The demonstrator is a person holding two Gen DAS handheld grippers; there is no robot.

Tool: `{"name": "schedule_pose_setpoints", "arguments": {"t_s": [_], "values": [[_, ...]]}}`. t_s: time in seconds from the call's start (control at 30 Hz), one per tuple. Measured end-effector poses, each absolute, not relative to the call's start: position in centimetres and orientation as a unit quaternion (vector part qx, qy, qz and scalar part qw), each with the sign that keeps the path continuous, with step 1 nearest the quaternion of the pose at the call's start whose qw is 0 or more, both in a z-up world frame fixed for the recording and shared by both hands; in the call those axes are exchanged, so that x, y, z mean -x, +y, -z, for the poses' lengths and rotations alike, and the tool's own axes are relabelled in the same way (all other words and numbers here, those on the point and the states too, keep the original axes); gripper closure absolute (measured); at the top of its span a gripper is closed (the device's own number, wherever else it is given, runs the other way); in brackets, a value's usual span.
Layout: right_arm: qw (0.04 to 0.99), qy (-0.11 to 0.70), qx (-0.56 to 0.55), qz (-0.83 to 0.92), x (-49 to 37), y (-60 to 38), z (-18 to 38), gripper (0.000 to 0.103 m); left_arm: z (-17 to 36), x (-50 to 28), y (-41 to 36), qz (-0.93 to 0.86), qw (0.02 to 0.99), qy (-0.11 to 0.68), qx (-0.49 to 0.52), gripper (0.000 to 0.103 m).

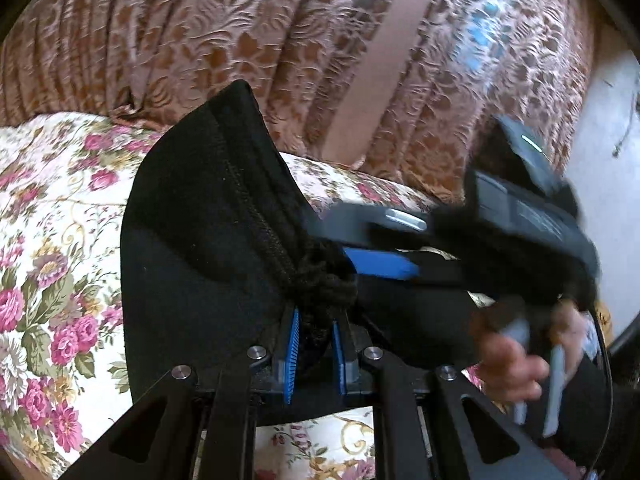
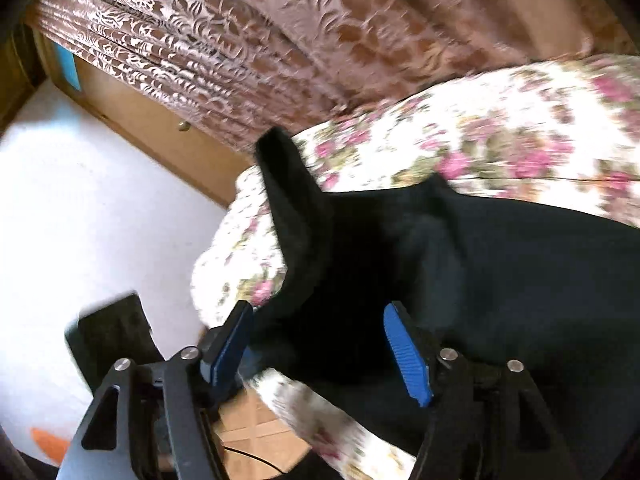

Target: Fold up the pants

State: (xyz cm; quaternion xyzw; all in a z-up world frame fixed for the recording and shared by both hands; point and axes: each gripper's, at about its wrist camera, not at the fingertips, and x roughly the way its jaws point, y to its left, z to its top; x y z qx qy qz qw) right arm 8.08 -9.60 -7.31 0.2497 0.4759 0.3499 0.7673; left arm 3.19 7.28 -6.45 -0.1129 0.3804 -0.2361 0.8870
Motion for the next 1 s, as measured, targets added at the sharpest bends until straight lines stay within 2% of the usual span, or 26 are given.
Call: {"name": "schedule_pose_setpoints", "arguments": {"t_s": [0.07, 0.1, 0.13, 0.17, 0.2, 0.43, 0.6, 0.73, 1.0], "values": [[0.758, 0.493, -0.244, -0.351, -9.6, -7.8, 7.8, 0.033, 6.3, -2.8, 6.9, 0.244, 0.888, 0.376, 0.106, 0.089], [0.757, 0.505, -0.232, -0.343, -10.4, -6.9, 8.2, 0.037, 6.2, -2.5, 6.9, 0.246, 0.888, 0.375, 0.101, 0.089], [0.755, 0.516, -0.216, -0.341, -11.2, -6.0, 8.5, 0.061, 6.1, -2.3, 7.0, 0.245, 0.889, 0.376, 0.091, 0.089], [0.755, 0.529, -0.187, -0.34, -11.9, -4.7, 8.9, 0.081, 6.1, -2.1, 7.3, 0.243, 0.89, 0.376, 0.088, 0.089], [0.758, 0.532, -0.173, -0.335, -12.0, -4.2, 9.1, 0.087, 6.0, -1.8, 8.2, 0.251, 0.886, 0.377, 0.098, 0.089], [0.764, 0.503, -0.168, -0.366, -11.8, -4.0, 6.9, 0.089, 4.9, 0.1, 17.6, 0.247, 0.87, 0.339, 0.259, 0.085], [0.764, 0.477, -0.201, -0.385, -11.1, -5.9, 4.2, 0.089, 6.4, -0.3, 21.5, 0.161, 0.875, 0.357, 0.286, 0.085], [0.773, 0.456, -0.205, -0.392, -10.2, -7.0, 1.9, 0.089, 7.1, -1.4, 20.1, 0.168, 0.868, 0.371, 0.285, 0.085], [0.801, 0.421, -0.208, -0.372, -7.5, -13.8, -1.5, 0.089, 7.3, -4.0, 11.0, 0.259, 0.844, 0.406, 0.235, 0.083]]}}
